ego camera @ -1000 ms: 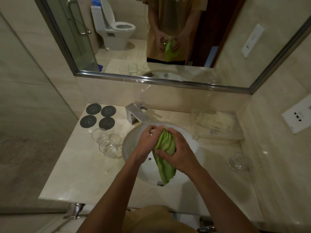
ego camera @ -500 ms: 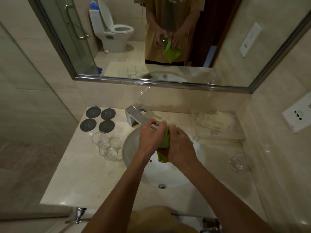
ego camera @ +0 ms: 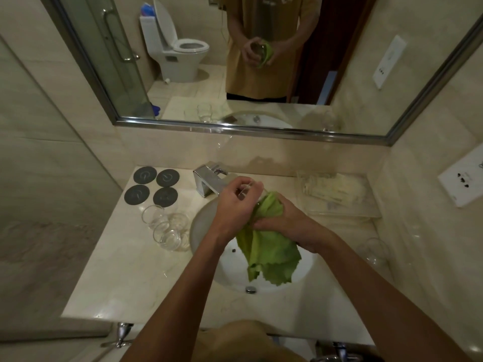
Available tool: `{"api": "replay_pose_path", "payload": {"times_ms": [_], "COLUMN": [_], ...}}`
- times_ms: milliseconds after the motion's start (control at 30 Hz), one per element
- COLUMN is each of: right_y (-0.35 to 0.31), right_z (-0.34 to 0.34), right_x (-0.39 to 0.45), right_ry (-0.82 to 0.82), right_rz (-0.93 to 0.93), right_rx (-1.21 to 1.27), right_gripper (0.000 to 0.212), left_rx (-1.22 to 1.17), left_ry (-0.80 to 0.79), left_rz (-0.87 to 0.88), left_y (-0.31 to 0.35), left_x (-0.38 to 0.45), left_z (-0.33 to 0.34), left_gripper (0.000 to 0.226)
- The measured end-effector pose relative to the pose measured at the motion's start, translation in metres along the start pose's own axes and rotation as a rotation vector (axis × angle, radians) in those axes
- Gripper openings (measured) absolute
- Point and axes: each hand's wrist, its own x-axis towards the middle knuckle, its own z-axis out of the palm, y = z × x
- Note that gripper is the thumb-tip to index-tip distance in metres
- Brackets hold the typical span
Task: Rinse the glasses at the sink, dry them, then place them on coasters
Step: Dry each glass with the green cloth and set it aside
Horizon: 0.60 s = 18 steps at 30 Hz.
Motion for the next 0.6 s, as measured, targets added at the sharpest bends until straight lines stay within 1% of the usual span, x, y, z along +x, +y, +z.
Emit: {"api": "replay_pose_path", "payload": {"times_ms": [67,133,200,233,267,300,333,400,467,533,600], "right_y": [-0.006,-0.011,-0.004,0.002,0.007,0.011,0.012,0.011,0.007,0.000,-0.007], "right_z": [0.004,0.012,0.021,0.026,0.028,0.029,0.028,0.023,0.018,0.009,-0.004], "right_x": [-0.002,-0.003,0.002,0.005,0.007,0.009,0.011,0.011,0.008,0.002,-0.006], "right_ry": [0.130,0.310,0.540,0.634,0.693,0.722,0.711,0.622,0.538,0.421,0.280], "right_rz": [-0.060,-0.178,-0.364,-0.438,-0.483,-0.507,-0.506,-0.424,-0.305,-0.199,-0.133], "right_rx": [-0.247,-0.615,-0.969,-1.089,-1.142,-1.133,-1.075,-0.934,-0.792,-0.533,-0.305], "right_gripper": [0.060,0.067,0.075,0.080,0.083,0.084,0.083,0.078,0.072,0.069,0.066], "left_rx": [-0.002,0.033,0.067,0.086,0.108,0.128,0.149,0.217,0.274,0.340,0.428], "left_ry": [0.021,0.083,0.157,0.184,0.202,0.206,0.198,0.125,-0.041,-0.214,-0.324], "left_rz": [-0.008,-0.011,-0.016,-0.026,-0.035,-0.047,-0.066,-0.128,-0.152,-0.122,-0.053], "left_y": [0.000,0.001,0.003,0.004,0.003,0.004,0.004,0.004,0.007,0.008,0.007], "left_x": [0.000,0.001,0.002,0.004,0.006,0.007,0.008,0.011,0.011,0.011,0.012], "left_z": [0.002,0.007,0.013,0.015,0.017,0.018,0.019,0.015,0.005,-0.010,-0.023], "left_gripper": [0.034,0.033,0.029,0.028,0.028,0.031,0.038,0.055,0.063,0.078,0.093]}}
